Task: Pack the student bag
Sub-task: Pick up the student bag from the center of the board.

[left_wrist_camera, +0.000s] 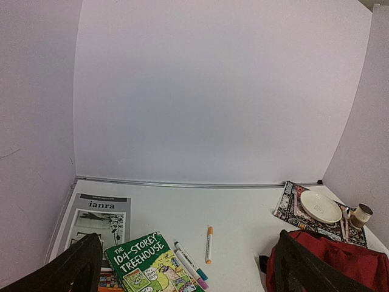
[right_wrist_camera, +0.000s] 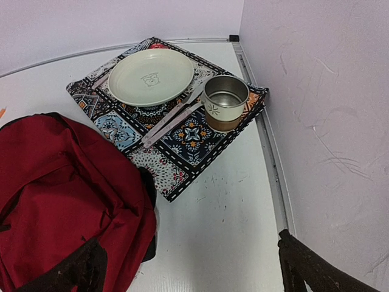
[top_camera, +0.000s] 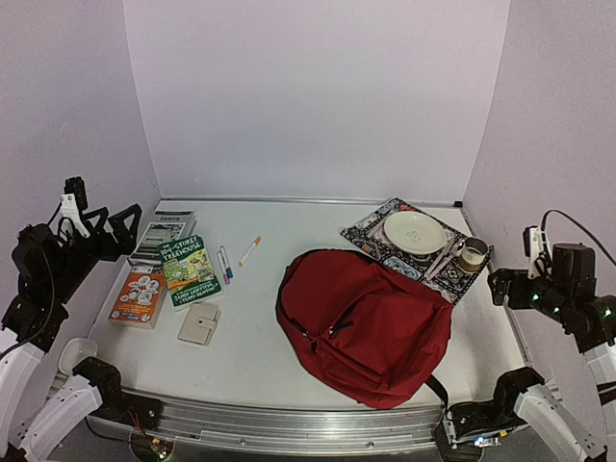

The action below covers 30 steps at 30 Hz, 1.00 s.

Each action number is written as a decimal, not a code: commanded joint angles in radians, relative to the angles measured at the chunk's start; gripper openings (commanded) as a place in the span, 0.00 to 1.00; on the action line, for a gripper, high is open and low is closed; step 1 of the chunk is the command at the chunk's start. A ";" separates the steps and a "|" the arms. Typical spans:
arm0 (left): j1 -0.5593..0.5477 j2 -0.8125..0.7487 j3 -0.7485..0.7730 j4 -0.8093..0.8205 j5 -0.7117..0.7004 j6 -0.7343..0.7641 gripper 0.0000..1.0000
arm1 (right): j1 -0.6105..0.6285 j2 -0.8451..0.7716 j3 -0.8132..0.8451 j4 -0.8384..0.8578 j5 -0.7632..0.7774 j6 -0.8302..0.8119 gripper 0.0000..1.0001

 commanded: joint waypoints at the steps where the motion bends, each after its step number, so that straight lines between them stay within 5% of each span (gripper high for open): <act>1: 0.003 0.001 0.025 0.043 0.034 0.020 0.99 | -0.004 0.052 0.051 0.003 -0.079 -0.031 0.98; 16: 0.003 0.069 0.023 0.042 0.150 0.038 0.99 | 0.057 0.311 0.077 0.077 -0.326 -0.038 0.98; 22: 0.003 0.120 0.029 0.041 0.199 0.039 1.00 | 0.522 0.512 0.087 0.131 0.062 0.018 0.98; 30: 0.003 0.186 0.040 0.033 0.243 0.037 1.00 | 0.824 0.790 0.180 0.148 0.247 0.060 0.98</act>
